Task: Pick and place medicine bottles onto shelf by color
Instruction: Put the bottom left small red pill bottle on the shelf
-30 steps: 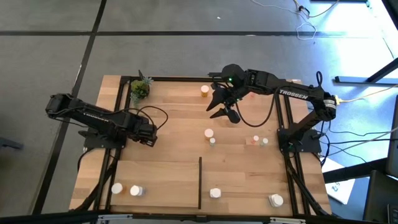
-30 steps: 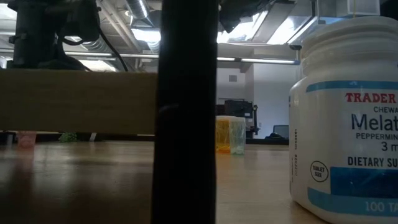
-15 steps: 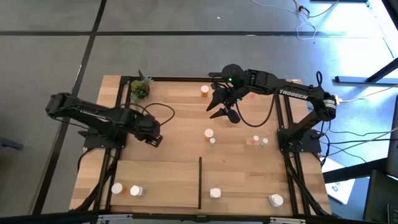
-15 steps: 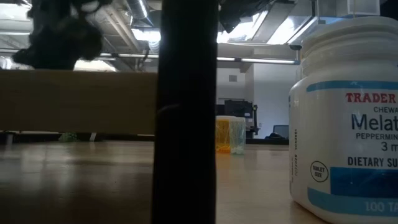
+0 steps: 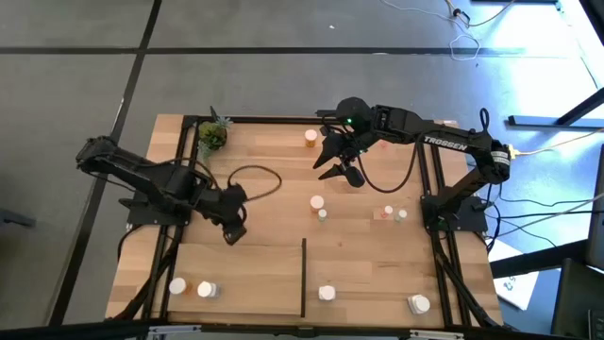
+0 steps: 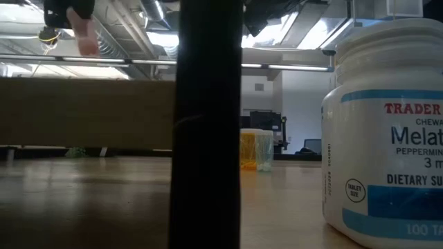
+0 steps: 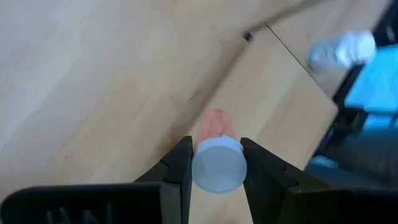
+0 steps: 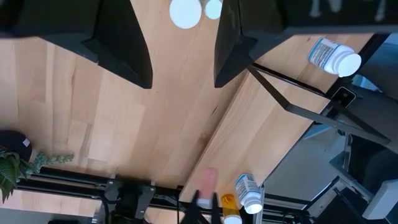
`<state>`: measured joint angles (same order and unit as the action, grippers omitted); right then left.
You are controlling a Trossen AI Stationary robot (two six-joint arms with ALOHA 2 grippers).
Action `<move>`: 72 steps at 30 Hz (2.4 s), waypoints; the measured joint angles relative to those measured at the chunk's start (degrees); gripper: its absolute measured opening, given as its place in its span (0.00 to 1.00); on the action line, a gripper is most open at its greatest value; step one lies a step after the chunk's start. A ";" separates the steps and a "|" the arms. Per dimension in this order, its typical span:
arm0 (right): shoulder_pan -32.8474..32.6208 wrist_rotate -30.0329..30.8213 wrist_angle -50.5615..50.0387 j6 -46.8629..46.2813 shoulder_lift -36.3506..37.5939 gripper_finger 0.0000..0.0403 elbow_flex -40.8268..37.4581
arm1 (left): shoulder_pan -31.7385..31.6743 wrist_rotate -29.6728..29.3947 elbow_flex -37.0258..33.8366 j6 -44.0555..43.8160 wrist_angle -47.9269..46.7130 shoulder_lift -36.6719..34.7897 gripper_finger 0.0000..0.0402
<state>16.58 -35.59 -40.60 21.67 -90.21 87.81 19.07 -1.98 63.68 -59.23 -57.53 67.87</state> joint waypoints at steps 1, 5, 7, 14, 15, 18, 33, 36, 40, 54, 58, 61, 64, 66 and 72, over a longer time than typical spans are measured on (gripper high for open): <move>0.00 0.00 0.00 0.02 0.00 0.43 0.00 | 0.66 0.12 0.32 1.18 -0.15 0.69 0.24; 0.01 0.00 0.00 -0.08 0.00 0.43 0.01 | 2.74 2.17 1.80 4.52 -0.16 3.35 0.24; 0.00 0.00 -0.01 -0.10 0.00 0.43 0.00 | 3.73 2.99 2.66 6.56 -0.41 4.78 0.24; 0.01 -0.05 0.02 -0.12 0.00 0.43 0.00 | 7.50 3.00 8.75 12.90 -1.00 9.84 0.24; 0.02 -0.20 0.02 -0.11 0.00 0.43 0.00 | 8.06 2.97 9.92 13.74 -1.29 10.56 0.24; 0.02 -2.63 0.00 -0.06 0.00 0.43 0.00 | 9.83 1.77 13.80 16.18 -3.53 13.42 0.24; 0.02 -15.46 -1.27 1.62 -0.02 0.43 0.00 | 18.66 1.16 21.14 17.40 -9.99 22.95 0.24; 0.02 -15.13 -1.29 3.31 -0.02 0.43 0.00 | 19.91 1.16 21.13 17.40 -10.01 24.70 0.24; 0.02 -15.08 -1.27 4.31 -0.02 0.43 0.00 | 21.44 1.16 21.14 17.40 -10.50 26.93 0.24; 0.02 -15.58 -3.05 4.35 -0.02 0.43 0.00 | 25.01 -0.36 21.13 17.62 -8.23 33.64 0.24; 0.02 -15.58 -3.65 4.35 -0.02 0.43 0.00 | 25.40 -0.14 21.13 17.62 -7.58 34.87 0.24; 0.02 -15.56 -3.71 4.35 -0.02 0.43 0.00 | 25.77 -0.30 21.13 17.62 -6.96 35.00 0.24; 0.02 -15.51 -3.67 4.35 -0.02 0.43 0.00 | 25.80 -0.55 21.13 17.76 -5.13 35.00 0.24; 0.02 -15.14 -3.66 4.35 -0.02 0.43 0.00 | 25.80 -1.23 21.13 17.83 -4.33 35.00 0.24; 0.02 -11.95 -3.58 4.11 -0.02 0.43 0.00 | 25.53 -1.97 21.13 17.76 -4.53 35.00 0.24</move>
<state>16.60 -47.54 -44.18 25.78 -90.24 87.81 44.60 -3.95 84.82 -41.47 -62.06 102.87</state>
